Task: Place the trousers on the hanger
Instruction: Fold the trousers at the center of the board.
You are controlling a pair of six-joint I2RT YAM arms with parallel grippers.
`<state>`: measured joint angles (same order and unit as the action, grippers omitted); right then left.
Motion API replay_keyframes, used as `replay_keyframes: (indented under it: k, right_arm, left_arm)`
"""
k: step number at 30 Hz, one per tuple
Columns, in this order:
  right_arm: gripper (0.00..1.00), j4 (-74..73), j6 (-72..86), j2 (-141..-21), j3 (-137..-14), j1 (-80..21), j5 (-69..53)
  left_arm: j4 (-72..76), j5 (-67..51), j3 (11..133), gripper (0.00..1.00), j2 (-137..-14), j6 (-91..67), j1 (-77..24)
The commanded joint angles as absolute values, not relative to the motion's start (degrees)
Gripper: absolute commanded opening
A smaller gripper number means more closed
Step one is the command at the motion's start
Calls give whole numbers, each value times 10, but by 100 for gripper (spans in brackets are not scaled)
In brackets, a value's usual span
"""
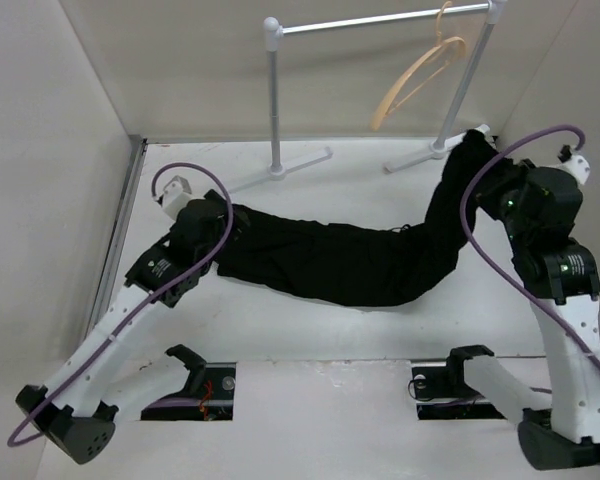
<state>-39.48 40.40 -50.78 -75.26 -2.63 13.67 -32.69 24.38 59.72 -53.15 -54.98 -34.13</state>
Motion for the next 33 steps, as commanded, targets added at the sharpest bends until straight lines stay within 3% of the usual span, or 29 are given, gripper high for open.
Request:
replay_keyframes:
  k: [1, 5, 9, 17, 19, 22, 27, 33]
  right_arm:
    - [18, -396, 422, -543, -816, -164, 228]
    - [19, -392, 449, -632, -867, -347, 321]
    - [20, -370, 469, -751, -931, -466, 337]
    - [24, -342, 459, -1055, -1134, -582, 317]
    - [35, -342, 461, -1128, -1175, -604, 299]
    - [62, -345, 461, -1217, -1215, -635, 244]
    - [67, -323, 460, -1167, -1149, -640, 172]
    - [71, -264, 441, -961, -904, -584, 164]
  left_arm:
    - [-348, 222, 582, 65, -486, -519, -283]
    - [-345, 176, 555, 65, -455, -503, -194]
    - [-338, 143, 537, 65, -439, -497, -119]
    - [-326, 110, 519, 65, -425, -481, -3]
    - [-330, 106, 519, 65, -417, -477, 21]
    - [-330, 104, 518, 66, -411, -471, 54]
    - [-316, 108, 510, 66, -422, -468, 65]
    - [-266, 107, 481, 65, -500, -468, 16]
